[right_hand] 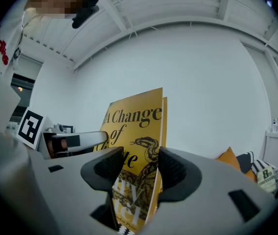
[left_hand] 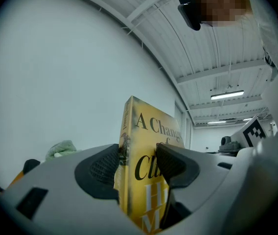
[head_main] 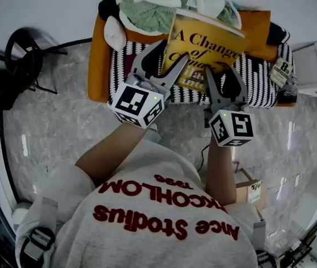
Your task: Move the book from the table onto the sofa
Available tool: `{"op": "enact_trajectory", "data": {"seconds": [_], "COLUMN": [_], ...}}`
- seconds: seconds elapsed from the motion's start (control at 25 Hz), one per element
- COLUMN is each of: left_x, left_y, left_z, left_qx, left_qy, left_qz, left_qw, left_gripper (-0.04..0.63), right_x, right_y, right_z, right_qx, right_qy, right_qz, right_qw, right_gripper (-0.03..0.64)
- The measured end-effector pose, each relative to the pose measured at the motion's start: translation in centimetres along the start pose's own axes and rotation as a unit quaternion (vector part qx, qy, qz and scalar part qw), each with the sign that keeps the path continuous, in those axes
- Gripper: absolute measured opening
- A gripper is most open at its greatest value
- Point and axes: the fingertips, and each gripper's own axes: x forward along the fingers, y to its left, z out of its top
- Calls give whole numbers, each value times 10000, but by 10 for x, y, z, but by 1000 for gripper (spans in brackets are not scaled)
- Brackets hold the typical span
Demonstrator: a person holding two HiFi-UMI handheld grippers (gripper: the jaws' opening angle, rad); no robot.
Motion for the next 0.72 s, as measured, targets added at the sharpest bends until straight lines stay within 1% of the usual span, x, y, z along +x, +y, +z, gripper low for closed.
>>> {"op": "enact_trajectory", "data": {"seconds": [0.24,0.36,0.44,0.6,0.72], "left_x": [-22,-30,-33,-41,-40], "left_y": [62,80,87,118,134], "left_z": [3,1,-3,-5,-9], "left_qx": [49,108,102,14,-18], "left_qy": [-5,24,42,96,165], "left_qz": [609,920,1068,1304,1467], "left_qw": [9981,9957,9942,9914,9890], "left_gripper": [239,239,239,239,239], "right_x": [57,75,83,110,127], "right_y": [39,50,53,71,75], "right_z": [-9,-17,-23,-29,-36], "right_qx": [26,86,130,173,254], "right_qy": [90,135,179,315,428], "right_qz": [627,945,1081,1287,1426], "right_qw": [9980,9954,9939,9910,9885], "right_gripper": [242,242,241,242,241]}}
